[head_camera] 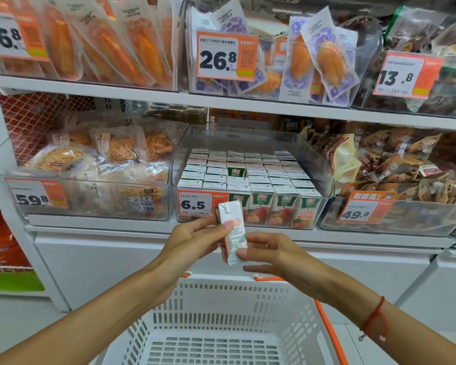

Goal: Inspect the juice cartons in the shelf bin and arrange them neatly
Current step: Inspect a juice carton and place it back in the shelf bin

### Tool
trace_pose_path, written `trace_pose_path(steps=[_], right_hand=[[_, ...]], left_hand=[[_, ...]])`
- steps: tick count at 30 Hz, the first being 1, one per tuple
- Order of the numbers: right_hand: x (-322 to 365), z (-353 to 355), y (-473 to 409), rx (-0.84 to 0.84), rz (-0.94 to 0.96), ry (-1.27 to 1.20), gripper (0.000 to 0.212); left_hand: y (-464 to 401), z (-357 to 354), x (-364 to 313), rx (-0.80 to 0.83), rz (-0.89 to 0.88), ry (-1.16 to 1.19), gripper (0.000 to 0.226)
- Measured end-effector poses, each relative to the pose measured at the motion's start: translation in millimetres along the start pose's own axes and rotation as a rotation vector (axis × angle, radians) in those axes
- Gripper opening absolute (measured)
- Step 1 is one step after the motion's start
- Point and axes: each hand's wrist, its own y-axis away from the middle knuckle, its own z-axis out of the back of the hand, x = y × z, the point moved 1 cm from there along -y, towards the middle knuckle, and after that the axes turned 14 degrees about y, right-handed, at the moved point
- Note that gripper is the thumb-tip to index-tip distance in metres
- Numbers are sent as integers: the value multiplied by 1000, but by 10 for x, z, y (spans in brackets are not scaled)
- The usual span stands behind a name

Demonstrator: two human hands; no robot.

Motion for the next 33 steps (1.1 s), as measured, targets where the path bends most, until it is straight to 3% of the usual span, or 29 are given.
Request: trace_pose_path(steps=[4, 8, 12, 16, 22, 25, 29, 33], right_hand=[[17, -40, -19, -219, -17, 71, 27], [10, -95, -32, -458, -28, 374, 47], [-39, -124, -47, -363, 6, 457, 49], [-34, 52, -40, -147, -87, 189, 34], [-30, 112, -22, -91, -28, 9, 26], [-21, 107, -32, -146, -21, -23, 23], [5, 57, -90, -369, -51, -40, 30], [-39, -30, -122, -527, -40, 11, 50]], left_hand=[[8, 34, -1, -65, -62, -39, 20], [6, 26, 21, -99, -15, -52, 26], [-20, 58, 74, -115, 32, -65, 27], [-33, 144, 16, 41, 120, -153, 30], [-37, 105, -1, 189, 156, -186, 30], [-21, 102, -25, 219, 153, -156, 28], [-31, 70, -33, 84, -37, -174, 21], [6, -27, 46, 47, -108, -419, 43]])
